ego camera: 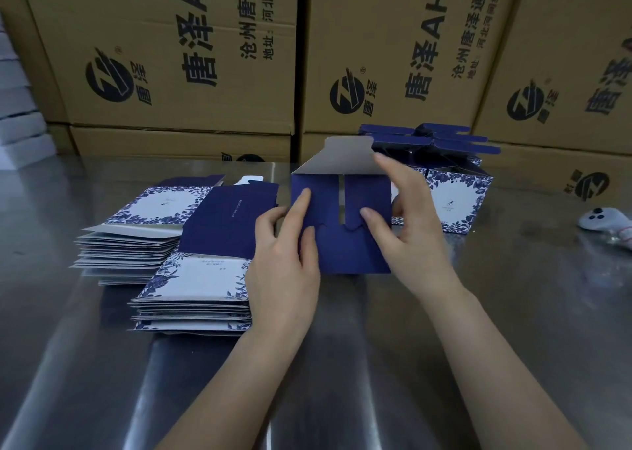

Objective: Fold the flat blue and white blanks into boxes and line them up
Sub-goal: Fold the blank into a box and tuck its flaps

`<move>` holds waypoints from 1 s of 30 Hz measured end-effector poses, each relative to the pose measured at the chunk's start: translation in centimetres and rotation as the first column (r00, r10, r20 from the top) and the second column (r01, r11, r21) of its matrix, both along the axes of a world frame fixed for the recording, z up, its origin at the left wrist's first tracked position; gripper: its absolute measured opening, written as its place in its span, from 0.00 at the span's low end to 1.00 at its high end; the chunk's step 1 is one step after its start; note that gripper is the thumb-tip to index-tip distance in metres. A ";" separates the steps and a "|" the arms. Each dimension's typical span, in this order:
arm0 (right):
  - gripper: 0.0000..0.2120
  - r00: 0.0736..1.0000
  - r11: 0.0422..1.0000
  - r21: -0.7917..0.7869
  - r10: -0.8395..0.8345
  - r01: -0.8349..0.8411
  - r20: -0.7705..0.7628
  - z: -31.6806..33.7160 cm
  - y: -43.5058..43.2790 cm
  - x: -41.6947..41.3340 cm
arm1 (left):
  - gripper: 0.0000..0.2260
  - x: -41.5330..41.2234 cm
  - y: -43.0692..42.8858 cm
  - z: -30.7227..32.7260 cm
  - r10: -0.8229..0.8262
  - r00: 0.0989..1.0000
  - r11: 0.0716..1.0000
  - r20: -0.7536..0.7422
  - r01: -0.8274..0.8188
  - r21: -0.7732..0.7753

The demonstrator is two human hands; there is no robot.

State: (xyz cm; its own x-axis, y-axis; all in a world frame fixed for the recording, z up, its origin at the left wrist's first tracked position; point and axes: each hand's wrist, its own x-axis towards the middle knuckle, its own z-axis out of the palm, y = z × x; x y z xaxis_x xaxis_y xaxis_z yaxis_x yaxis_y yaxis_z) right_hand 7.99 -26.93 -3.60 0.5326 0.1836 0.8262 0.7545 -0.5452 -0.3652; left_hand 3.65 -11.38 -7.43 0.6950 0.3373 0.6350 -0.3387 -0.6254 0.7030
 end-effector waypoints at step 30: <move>0.21 0.783 0.652 0.701 0.582 -0.290 -0.218 2.8 0.5 -2.7 | 0.16 -0.4 1.3 3.2 -0.578 0.756 0.449 0.307 0.609 -0.654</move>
State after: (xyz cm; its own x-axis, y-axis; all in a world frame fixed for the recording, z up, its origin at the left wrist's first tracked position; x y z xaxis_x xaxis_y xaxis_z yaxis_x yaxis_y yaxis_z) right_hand 5.27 -26.43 -0.85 0.8184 0.0279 0.5740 0.5482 0.2615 -0.7944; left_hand 3.21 -10.04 -4.27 0.8831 0.1830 0.4320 -0.4685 0.3940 0.7907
